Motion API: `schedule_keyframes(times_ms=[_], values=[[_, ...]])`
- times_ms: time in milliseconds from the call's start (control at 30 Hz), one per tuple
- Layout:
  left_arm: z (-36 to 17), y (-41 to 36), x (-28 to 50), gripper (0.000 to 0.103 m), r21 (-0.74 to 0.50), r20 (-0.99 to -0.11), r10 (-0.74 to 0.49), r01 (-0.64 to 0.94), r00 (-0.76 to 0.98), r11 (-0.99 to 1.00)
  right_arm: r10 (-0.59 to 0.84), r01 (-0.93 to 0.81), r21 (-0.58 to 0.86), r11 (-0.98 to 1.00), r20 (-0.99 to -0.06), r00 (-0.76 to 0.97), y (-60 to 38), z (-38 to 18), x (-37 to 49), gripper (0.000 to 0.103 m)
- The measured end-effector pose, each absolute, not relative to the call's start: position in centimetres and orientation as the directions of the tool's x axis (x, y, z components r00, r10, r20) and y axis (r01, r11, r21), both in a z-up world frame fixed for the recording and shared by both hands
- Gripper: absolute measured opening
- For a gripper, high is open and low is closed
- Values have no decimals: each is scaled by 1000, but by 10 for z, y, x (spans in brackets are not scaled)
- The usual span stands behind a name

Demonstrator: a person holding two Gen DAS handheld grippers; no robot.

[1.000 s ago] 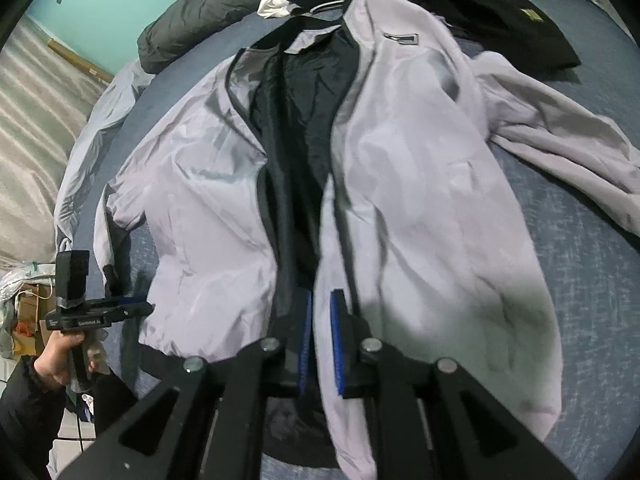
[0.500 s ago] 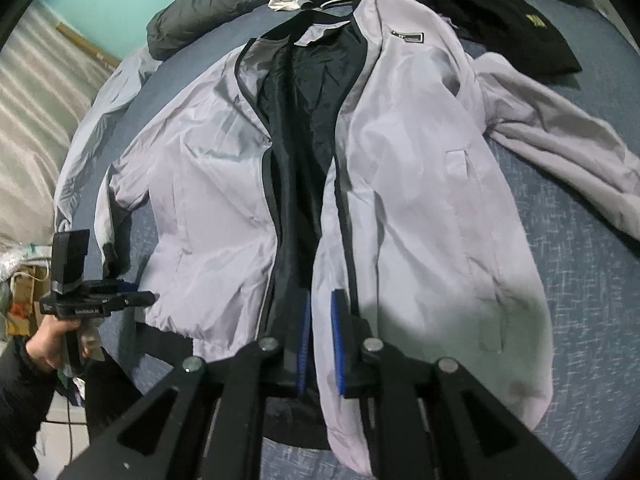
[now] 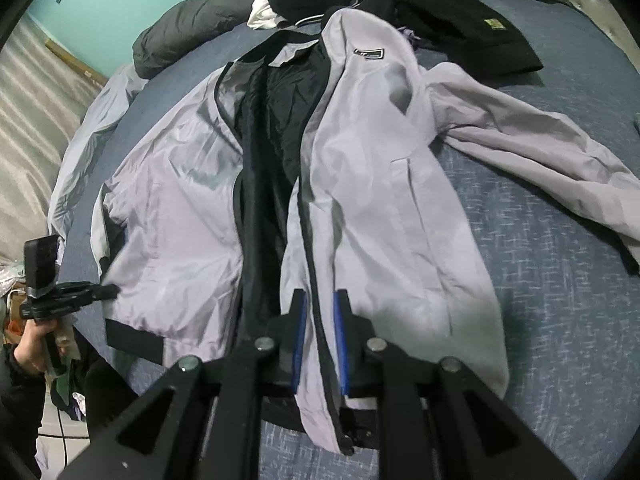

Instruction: Fold clothes

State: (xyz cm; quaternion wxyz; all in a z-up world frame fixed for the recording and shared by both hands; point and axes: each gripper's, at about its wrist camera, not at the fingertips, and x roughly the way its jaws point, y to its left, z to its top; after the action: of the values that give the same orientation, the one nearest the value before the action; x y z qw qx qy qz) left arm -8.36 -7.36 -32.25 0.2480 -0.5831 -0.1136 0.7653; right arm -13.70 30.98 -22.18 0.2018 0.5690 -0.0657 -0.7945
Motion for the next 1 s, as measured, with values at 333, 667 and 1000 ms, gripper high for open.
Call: schedule_keyframes(times_ms=[333, 667, 1000], values=[[-346, -91, -75, 3, -413, -878, 447, -200, -171, -888, -349, 269, 295, -917, -920, -182, 303, -246, -126, 32], [-351, -93, -67, 3, -428, -877, 458, -194, -146, -882, -378, 283, 356, -891, -925, -25, 260, -289, -114, 34], [-350, -95, -62, 3, -439, -871, 468, -191, -147, -878, -472, 358, 424, -832, -880, -52, 231, -267, -109, 4]])
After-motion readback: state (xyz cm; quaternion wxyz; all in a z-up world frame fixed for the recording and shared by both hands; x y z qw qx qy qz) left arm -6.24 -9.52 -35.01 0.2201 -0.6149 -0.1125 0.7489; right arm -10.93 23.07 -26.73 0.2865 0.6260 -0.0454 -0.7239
